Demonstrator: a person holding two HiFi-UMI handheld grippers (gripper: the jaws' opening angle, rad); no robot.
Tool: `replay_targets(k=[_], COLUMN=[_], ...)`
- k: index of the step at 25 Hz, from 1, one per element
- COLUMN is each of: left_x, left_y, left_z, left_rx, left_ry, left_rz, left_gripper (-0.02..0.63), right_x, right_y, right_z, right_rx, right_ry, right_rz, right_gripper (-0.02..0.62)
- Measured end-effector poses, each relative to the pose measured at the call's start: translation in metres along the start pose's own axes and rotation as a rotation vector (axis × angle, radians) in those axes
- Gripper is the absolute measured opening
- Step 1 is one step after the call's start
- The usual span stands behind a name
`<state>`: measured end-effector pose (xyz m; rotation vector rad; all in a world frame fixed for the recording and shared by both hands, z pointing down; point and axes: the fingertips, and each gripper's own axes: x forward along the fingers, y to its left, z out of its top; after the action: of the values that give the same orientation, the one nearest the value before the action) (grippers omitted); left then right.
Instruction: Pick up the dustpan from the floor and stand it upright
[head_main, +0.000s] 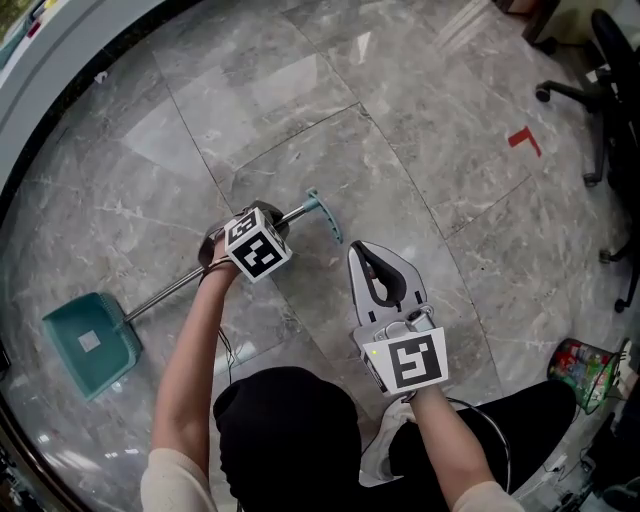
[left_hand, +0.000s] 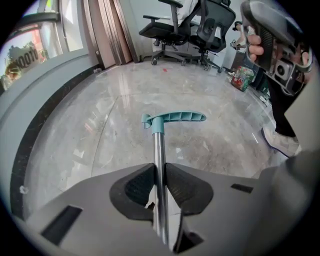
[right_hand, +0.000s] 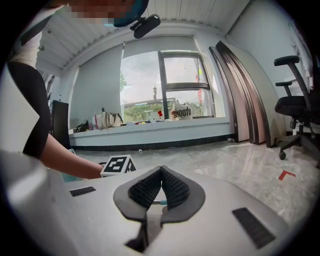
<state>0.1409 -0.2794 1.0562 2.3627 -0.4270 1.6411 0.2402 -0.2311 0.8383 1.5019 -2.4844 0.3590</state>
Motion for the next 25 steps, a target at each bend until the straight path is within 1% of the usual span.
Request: replay_targets(k=[3, 6, 8, 11, 13, 15, 18, 21, 23, 25], left_x=[-0.031, -0.078, -0.123, -0.2, -0.252, -0.301, -0.363, -0.413, -0.444, -0.471], left_y=[0.003, 0.009, 0.006, -0.009, -0.021, -0.028, -0.031, -0.034, -0.03, -0.028], left_z=[0.011, 0.021, 0.026, 0.026, 0.021, 0.013, -0.003, -0.024, -0.038, -0.051], left_rx=[0.009, -0.009, -0.002, 0.041, 0.05, 0.034, 0.007, 0.009, 0.0, 0.002], left_ry=[-0.048, -0.12, -0.171, -0.243, -0.3, -0.349, -0.399, -0.464, -0.514, -0.567], left_rz=[0.016, 0.057, 0.086, 0.115, 0.118, 0.129, 0.167, 0.167, 0.169, 0.171], left_gripper=[0.085, 0.084, 0.083, 0.083, 0.082, 0.08, 0.08, 0.08, 0.08, 0.08], right_x=[0.006, 0.014, 0.012, -0.004, -0.02, -0.038, -0.057, -0.072, -0.078, -0.084], right_y=[0.007, 0.02, 0.031, 0.059, 0.082, 0.104, 0.137, 0.176, 0.207, 0.237], right_z=[0.018, 0.05, 0.081, 0.145, 0.19, 0.238, 0.304, 0.341, 0.358, 0.371], right_rx=[-0.012, -0.007, 0.029, 0.058, 0.054, 0.054, 0.104, 0.119, 0.089, 0.059], right_ry=[-0.027, -0.05, -0.046, -0.025, -0.017, -0.036, -0.063, -0.035, -0.014, -0.007], right_rz=[0.031, 0.077, 0.096, 0.14, 0.178, 0.207, 0.221, 0.245, 0.266, 0.258], right_gripper=[0.018, 0.018, 0.018, 0.018, 0.018, 0.018, 0.018, 0.018, 0.018, 0.018])
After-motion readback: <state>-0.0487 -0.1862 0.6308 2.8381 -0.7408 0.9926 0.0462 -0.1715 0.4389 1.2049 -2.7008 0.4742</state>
